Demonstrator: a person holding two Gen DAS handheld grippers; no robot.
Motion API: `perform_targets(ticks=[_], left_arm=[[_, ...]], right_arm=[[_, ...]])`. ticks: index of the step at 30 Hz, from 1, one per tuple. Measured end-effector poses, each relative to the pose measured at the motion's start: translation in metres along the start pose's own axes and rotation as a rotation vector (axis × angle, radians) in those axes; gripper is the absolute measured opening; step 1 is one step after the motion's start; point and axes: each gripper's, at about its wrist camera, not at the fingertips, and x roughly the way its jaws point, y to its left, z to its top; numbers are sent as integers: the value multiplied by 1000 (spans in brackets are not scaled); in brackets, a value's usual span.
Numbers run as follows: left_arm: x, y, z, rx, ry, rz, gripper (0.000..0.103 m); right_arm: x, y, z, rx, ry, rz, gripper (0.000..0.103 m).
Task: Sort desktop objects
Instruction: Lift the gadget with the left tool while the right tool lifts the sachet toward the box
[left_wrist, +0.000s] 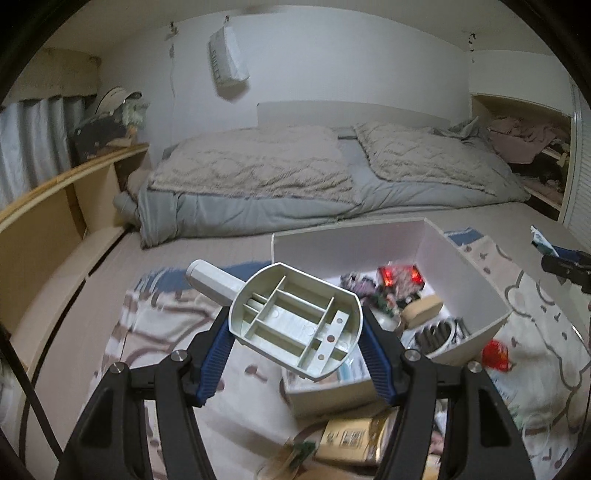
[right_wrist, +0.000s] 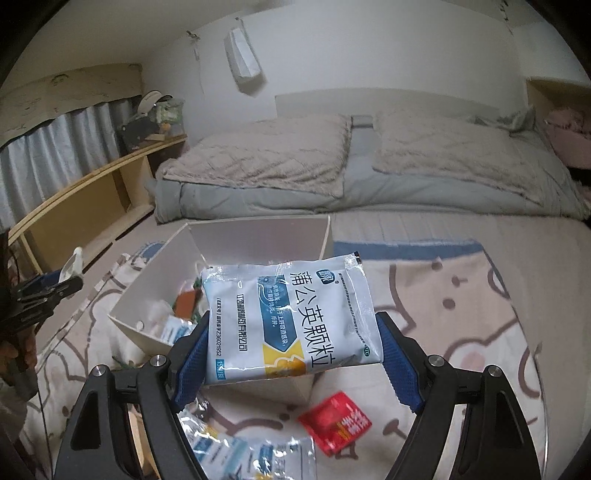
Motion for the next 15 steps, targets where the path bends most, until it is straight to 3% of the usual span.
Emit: perform_targets(ticks=[7,15], left_arm=[[2,-18,32,-4,-52,-23,65],[36,-38,53,-63,-39,-51,65]], right_arm=[[-4,15,24,-25,-61,-16,83],[1,26,50,-30,-78,-8,83]])
